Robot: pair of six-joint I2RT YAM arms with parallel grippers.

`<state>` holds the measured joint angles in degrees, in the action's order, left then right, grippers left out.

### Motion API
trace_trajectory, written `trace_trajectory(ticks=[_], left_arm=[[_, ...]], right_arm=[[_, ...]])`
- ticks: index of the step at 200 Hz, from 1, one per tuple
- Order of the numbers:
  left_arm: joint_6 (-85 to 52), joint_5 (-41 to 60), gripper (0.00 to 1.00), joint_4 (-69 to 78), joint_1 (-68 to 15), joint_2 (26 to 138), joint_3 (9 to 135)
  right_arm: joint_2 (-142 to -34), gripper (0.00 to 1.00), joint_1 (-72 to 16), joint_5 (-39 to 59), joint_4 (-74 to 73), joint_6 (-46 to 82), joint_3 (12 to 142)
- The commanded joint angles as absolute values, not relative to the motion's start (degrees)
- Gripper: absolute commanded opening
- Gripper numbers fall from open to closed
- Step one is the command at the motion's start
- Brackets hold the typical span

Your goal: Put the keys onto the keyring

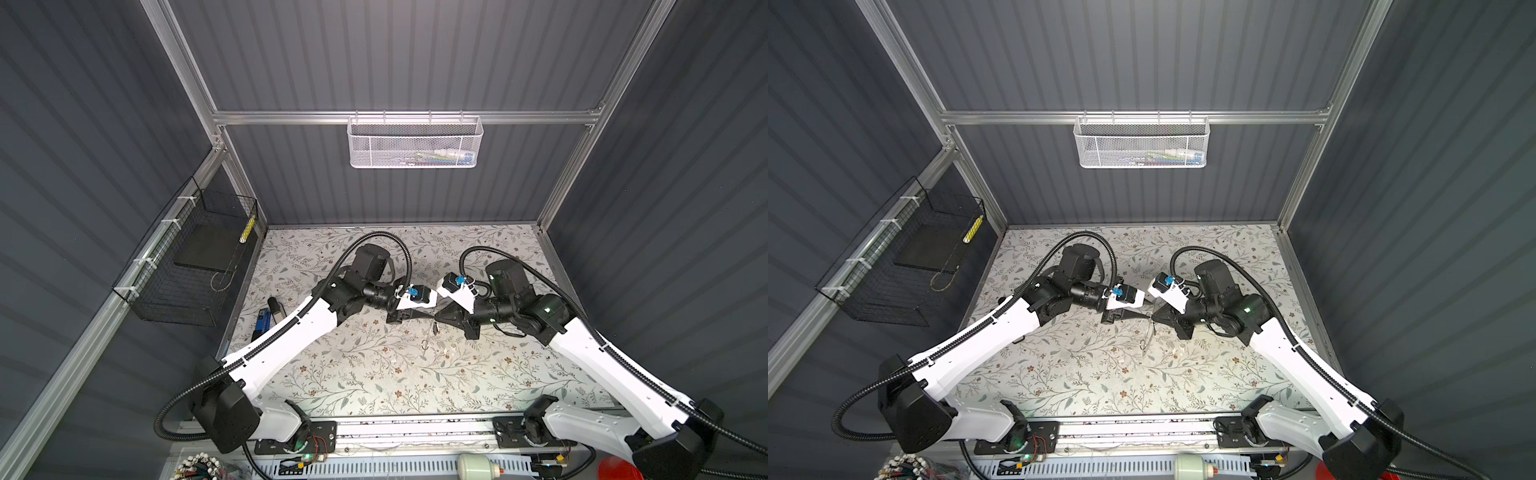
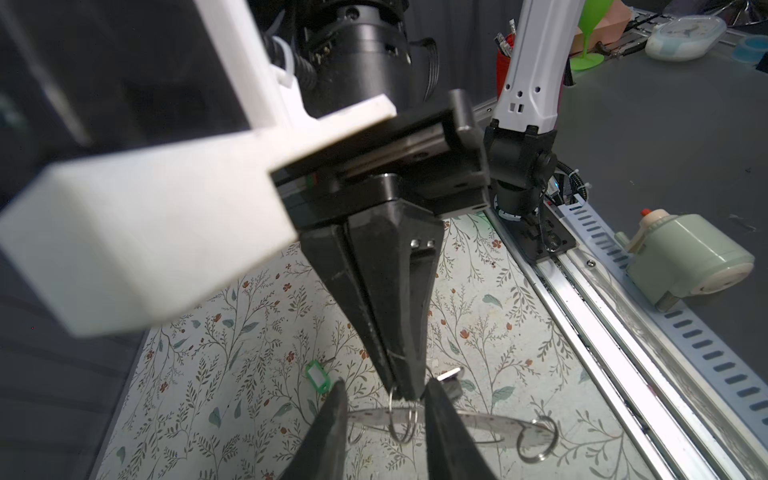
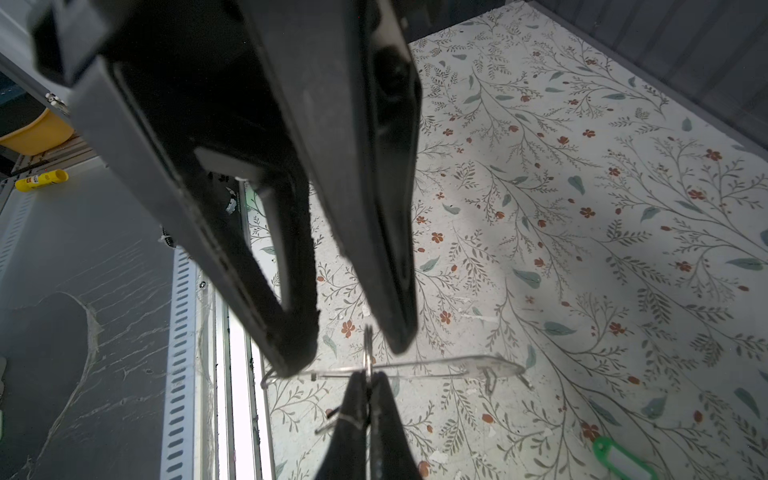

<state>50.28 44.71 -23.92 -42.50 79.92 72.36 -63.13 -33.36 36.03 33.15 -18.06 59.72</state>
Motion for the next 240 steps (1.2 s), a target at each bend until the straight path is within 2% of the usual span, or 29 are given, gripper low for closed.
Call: trace_trajectory(ticks=[1, 62, 116, 125, 129, 137, 160, 172, 197, 240], left_arm=[[51.37, 42.69, 0.24, -27.57, -43.27, 81.46, 74.17], [51.06, 40.05, 0.23, -28.78, -44.17, 83.13, 75.23], [50.89, 41.14, 0.10, -28.57, -44.38, 83.55, 75.59], [50.51, 41.96, 0.04, -28.24, -44.34, 83.68, 75.54], [50.29, 42.21, 0.00, -28.15, -44.40, 83.70, 75.56], [49.45, 42.53, 0.00, -27.88, -44.38, 83.82, 75.49], [44.81, 42.59, 0.00, -24.79, -44.28, 83.26, 74.05], [41.56, 42.62, 0.00, -20.94, -44.21, 82.43, 72.33], [35.01, 43.94, 0.00, -13.24, -43.44, 81.39, 69.84], [25.53, 44.65, 0.00, -2.75, -42.45, 80.12, 66.48]], right_arm=[[-62.49, 0.00, -33.45, 37.34, 33.69, -18.13, 61.00], [-61.52, 0.00, -33.47, 37.22, 32.51, -17.57, 59.92], [-62.13, 0.00, -33.78, 37.06, 32.41, -18.09, 60.19], [-62.14, 0.00, -33.80, 36.76, 32.52, -17.95, 60.23], [-62.06, 0.01, -33.78, 36.38, 32.44, -17.85, 60.21], [-61.72, 0.05, -33.70, 35.33, 32.34, -17.52, 60.05], [-59.08, 0.28, -33.27, 30.08, 30.47, -15.05, 57.99], [-56.97, 0.35, -32.26, 29.88, 28.48, -13.49, 56.02], [-52.20, 0.41, -30.60, 30.40, 22.95, -9.22, 50.78], [-48.69, 0.43, -30.58, 30.55, 17.88, -5.93, 46.00]])
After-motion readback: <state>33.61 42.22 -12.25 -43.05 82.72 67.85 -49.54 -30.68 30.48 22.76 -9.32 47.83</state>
